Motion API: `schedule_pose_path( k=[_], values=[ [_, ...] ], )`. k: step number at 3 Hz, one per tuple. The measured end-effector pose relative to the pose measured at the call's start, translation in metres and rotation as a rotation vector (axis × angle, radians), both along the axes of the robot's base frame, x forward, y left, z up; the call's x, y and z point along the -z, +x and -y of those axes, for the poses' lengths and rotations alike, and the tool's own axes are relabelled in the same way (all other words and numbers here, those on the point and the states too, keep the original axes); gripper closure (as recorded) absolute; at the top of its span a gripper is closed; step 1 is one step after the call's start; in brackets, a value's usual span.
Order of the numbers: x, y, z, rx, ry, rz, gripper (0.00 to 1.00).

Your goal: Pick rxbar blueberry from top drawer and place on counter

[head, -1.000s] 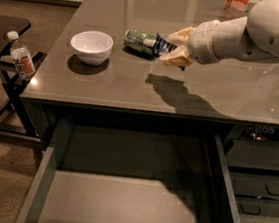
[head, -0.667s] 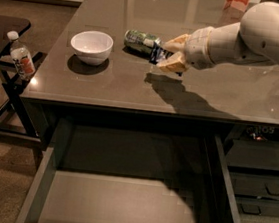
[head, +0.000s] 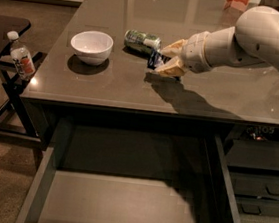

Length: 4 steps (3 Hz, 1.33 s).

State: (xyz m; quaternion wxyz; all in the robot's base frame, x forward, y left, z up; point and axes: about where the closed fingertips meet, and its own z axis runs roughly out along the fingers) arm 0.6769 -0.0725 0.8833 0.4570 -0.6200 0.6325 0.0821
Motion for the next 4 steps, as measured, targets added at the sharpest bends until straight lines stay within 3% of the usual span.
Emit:
schedule_pose_path(
  k=[3,4],
  values=[
    [0.0000,0.0000,-0.0001,0.000,0.000,0.000,0.11],
    [0.0000,0.0000,-0.0001,0.000,0.000,0.000,0.00]
  ],
)
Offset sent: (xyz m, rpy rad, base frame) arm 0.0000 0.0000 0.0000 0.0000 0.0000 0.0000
